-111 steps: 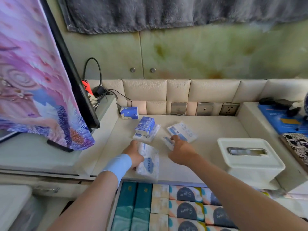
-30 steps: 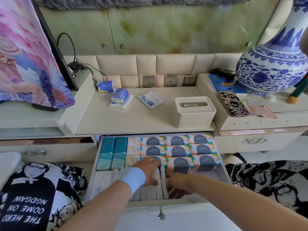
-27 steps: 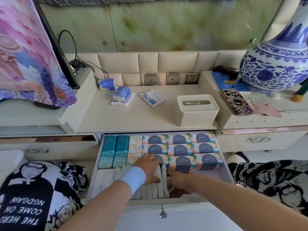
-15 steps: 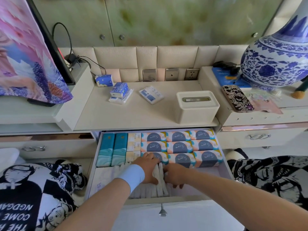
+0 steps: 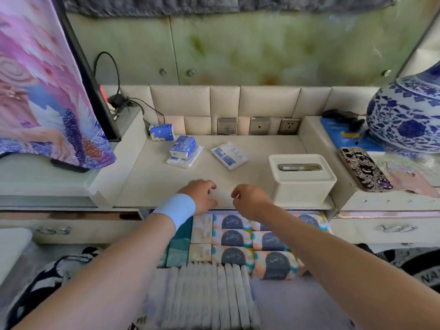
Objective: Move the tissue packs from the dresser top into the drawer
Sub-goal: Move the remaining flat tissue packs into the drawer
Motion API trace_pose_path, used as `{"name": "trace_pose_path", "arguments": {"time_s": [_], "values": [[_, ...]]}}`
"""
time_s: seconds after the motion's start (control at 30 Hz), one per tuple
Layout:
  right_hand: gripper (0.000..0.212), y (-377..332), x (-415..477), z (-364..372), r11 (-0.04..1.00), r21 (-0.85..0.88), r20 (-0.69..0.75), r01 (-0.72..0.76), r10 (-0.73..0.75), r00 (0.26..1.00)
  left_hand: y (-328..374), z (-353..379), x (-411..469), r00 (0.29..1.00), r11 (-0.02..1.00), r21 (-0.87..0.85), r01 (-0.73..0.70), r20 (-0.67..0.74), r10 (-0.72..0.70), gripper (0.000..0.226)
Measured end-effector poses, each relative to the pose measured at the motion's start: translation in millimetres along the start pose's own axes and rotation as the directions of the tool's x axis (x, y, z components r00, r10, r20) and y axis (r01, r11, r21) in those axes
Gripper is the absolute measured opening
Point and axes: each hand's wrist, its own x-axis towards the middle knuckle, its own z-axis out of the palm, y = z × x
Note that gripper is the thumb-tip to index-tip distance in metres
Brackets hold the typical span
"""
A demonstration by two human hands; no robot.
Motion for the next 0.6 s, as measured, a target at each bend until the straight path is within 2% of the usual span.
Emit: {"name": "trace_pose_path", "arguments": {"time_s": [0.07, 0.23, 0.43, 0.53, 0.6], "values": [[0.031, -6, 26, -5, 1.000, 0.007, -0.032, 0.024, -0.024, 0.999, -10, -18, 22, 0.998, 0.999, -0.028, 0.029, -0.051, -0.031, 0.054], [0.050, -17, 94, -7, 0.987, -0.153, -0.080, 0.051, -0.063, 0.995, -53, -44, 82, 0.972, 0.990, -0.060, 0.128, -0.193, -0.137, 0.053], [0.072, -27, 177, 4, 0.930, -0.369, -0.146, -0.004, -0.054, 0.988, -99, -69, 158, 0.851, 0.971, -0.119, 0.205, -0.468, -0.237, 0.042], [0.070, -28, 210, 13, 0.932, -0.364, -0.119, -0.005, -0.041, 0.992, -117, -73, 187, 0.859, 0.966, -0.092, 0.241, -0.443, -0.257, 0.049], [0.069, -29, 226, 16, 0.929, -0.369, -0.120, 0.012, -0.060, 0.991, -121, -73, 202, 0.888, 0.950, -0.133, 0.283, -0.338, -0.312, 0.065]]}}
